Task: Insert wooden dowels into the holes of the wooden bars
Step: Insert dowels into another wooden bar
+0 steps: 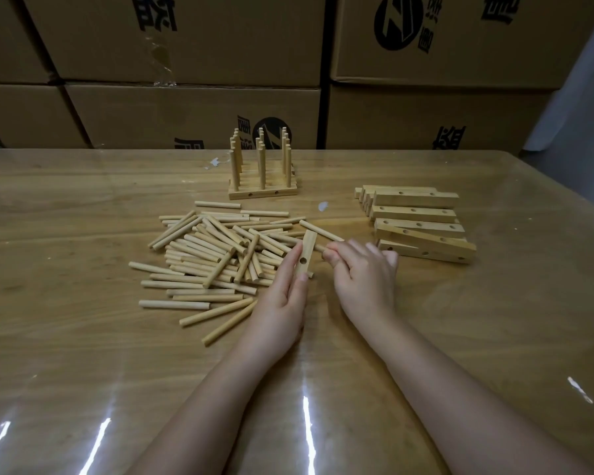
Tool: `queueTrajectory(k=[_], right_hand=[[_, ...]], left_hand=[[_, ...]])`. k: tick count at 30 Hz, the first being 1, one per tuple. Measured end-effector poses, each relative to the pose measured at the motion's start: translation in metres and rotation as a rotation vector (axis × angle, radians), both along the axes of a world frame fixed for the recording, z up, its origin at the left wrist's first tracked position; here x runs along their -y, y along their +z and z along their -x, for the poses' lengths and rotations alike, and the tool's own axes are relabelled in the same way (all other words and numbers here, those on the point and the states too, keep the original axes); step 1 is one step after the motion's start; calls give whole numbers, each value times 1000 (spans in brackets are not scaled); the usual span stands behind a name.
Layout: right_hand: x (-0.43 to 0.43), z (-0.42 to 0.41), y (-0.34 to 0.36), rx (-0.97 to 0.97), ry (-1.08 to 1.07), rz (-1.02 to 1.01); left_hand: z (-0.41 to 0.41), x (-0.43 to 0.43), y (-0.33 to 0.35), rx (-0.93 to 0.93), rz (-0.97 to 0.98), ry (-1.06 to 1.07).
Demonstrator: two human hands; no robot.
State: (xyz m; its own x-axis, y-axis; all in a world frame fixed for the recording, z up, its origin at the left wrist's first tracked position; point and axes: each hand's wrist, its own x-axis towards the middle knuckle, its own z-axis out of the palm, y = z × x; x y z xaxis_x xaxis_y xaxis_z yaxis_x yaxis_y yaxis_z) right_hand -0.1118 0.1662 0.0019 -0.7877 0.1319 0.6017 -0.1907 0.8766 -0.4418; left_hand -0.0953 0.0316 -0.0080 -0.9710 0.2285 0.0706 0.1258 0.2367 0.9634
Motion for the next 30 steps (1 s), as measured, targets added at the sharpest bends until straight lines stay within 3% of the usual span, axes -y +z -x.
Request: queueTrajectory(k=[4,11,30], right_hand=[[1,0,0,26,0,0],[6,0,0,-103,-48,-219],[4,-5,2,-30,-12,-167]], left_hand=[[-3,0,3,-2,14,5],[-1,-3,2,-4,-8,37],[0,3,3,70,-31,-6]])
